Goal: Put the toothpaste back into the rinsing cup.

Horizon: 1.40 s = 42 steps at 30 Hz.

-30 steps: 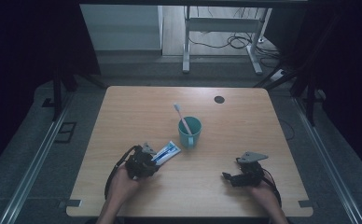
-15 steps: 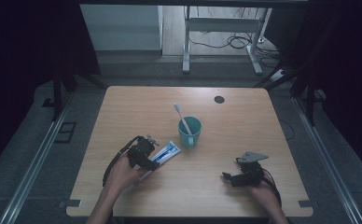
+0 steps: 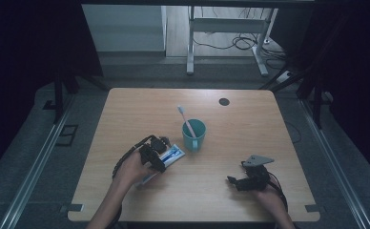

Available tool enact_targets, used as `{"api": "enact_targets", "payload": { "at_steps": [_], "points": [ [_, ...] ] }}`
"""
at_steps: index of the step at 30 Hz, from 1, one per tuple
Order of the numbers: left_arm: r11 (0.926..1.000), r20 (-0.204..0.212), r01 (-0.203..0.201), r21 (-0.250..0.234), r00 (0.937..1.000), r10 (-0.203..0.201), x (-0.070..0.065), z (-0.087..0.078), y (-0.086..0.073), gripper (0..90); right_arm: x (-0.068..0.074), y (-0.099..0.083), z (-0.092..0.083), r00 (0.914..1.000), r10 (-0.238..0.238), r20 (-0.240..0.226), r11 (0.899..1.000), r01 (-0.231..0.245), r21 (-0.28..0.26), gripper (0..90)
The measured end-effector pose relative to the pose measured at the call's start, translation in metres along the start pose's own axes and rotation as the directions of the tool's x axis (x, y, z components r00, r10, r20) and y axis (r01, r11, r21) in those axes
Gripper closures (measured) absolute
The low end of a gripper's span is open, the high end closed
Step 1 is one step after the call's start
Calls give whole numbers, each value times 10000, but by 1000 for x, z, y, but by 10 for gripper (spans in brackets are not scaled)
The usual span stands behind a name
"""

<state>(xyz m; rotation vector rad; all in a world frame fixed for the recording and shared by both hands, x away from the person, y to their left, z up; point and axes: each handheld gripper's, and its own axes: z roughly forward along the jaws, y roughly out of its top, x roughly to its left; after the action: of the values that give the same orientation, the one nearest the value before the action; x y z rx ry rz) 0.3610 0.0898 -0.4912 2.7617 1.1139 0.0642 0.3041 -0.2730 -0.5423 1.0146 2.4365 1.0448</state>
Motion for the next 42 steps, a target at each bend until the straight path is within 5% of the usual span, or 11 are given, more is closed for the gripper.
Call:
{"api": "enact_targets", "payload": {
  "at_steps": [16, 25, 30, 42],
  "points": [
    [9933, 178, -88, 1150, 9998, 68, 1, 10, 13, 466, 0, 0, 0, 10000, -2, 2, 10000, 2, 3, 134],
    [9933, 123, 282, 1122, 9995, -298, 0, 10, 15, 528, 0, 0, 0, 10000, -7, 1, 10000, 7, 3, 134],
    [9946, 254, 313, 985, 9991, -340, 2, 5, 13, 640, 0, 0, 0, 10000, 1, 1, 10000, -1, 4, 134],
    [9991, 671, 366, 205, 9970, -379, 8, 0, 3, 717, 0, 0, 0, 10000, -2, 1, 10000, 2, 6, 134]
  ]
}}
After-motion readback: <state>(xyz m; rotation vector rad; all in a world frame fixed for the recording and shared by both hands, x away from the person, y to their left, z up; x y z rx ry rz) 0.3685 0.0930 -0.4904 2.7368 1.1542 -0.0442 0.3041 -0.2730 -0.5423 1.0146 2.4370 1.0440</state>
